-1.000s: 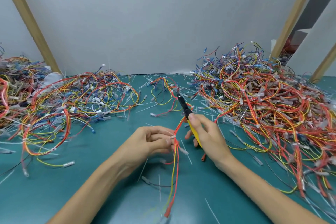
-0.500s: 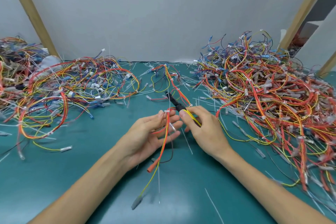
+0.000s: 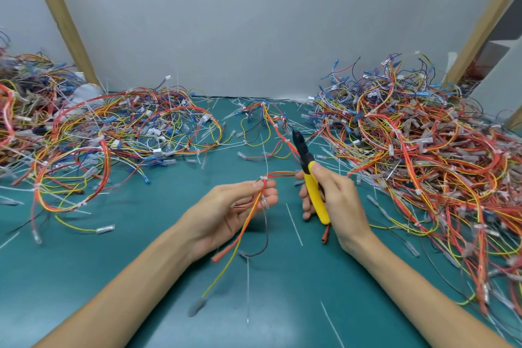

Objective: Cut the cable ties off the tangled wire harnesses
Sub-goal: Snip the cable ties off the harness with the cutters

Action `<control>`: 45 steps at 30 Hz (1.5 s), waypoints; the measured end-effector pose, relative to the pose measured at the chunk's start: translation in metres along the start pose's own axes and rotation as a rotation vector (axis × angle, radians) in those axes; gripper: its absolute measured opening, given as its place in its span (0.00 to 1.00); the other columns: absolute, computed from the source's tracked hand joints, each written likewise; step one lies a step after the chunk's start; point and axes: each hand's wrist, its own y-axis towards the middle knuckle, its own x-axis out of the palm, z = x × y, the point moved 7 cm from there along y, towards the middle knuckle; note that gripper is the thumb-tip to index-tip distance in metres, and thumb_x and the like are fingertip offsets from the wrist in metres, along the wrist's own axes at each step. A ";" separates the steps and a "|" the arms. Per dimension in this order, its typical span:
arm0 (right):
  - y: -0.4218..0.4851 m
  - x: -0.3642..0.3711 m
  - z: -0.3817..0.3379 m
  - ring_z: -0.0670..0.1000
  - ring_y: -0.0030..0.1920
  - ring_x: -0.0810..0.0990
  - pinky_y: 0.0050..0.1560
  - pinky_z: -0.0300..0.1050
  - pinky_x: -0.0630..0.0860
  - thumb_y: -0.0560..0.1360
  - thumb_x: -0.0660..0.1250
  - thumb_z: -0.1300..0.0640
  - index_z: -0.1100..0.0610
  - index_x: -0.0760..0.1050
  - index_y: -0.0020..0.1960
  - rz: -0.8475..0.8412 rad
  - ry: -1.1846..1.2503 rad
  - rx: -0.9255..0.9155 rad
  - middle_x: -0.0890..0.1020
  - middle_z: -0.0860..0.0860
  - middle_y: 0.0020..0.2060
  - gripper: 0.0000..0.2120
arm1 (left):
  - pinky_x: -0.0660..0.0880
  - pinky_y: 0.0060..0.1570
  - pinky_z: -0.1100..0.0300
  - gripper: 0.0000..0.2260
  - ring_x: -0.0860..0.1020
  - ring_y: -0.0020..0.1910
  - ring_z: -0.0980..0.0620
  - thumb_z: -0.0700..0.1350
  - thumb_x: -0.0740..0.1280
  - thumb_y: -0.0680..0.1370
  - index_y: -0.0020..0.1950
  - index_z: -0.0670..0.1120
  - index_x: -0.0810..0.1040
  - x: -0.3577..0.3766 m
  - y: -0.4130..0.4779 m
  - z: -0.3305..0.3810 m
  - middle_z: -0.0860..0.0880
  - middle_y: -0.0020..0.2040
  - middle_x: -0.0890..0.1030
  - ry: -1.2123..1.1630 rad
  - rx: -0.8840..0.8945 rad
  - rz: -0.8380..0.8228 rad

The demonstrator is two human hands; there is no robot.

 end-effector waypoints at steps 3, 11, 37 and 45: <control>0.001 -0.005 0.002 0.55 0.29 0.78 0.29 0.49 0.80 0.75 0.62 0.43 0.62 0.82 0.49 0.015 0.188 0.034 0.78 0.57 0.33 0.22 | 0.79 0.41 0.67 0.08 0.85 0.44 0.50 0.41 0.72 0.67 0.42 0.39 0.87 -0.006 0.001 0.004 0.43 0.46 0.85 -0.060 0.038 0.045; 0.001 -0.015 -0.013 0.51 0.41 0.81 0.37 0.41 0.80 0.71 0.64 0.40 0.45 0.75 0.53 0.109 -0.192 -0.219 0.77 0.47 0.38 0.15 | 0.81 0.43 0.59 0.09 0.85 0.44 0.49 0.44 0.70 0.70 0.47 0.42 0.86 -0.010 0.000 0.013 0.45 0.47 0.85 -0.035 0.145 0.023; -0.010 0.008 -0.035 0.53 0.53 0.75 0.56 0.54 0.72 0.62 0.66 0.46 0.48 0.77 0.57 0.054 -1.091 -0.469 0.78 0.45 0.50 0.24 | 0.80 0.36 0.61 0.02 0.85 0.41 0.42 0.33 0.67 0.77 0.48 0.34 0.75 -0.004 -0.007 0.020 0.39 0.41 0.82 0.350 0.332 0.085; -0.014 0.012 -0.036 0.52 0.46 0.74 0.48 0.48 0.71 0.63 0.63 0.42 0.49 0.78 0.52 0.072 -1.158 -0.542 0.77 0.45 0.43 0.21 | 0.80 0.36 0.61 0.03 0.85 0.42 0.42 0.34 0.67 0.77 0.44 0.37 0.75 0.000 -0.003 0.011 0.40 0.40 0.83 0.377 0.290 0.044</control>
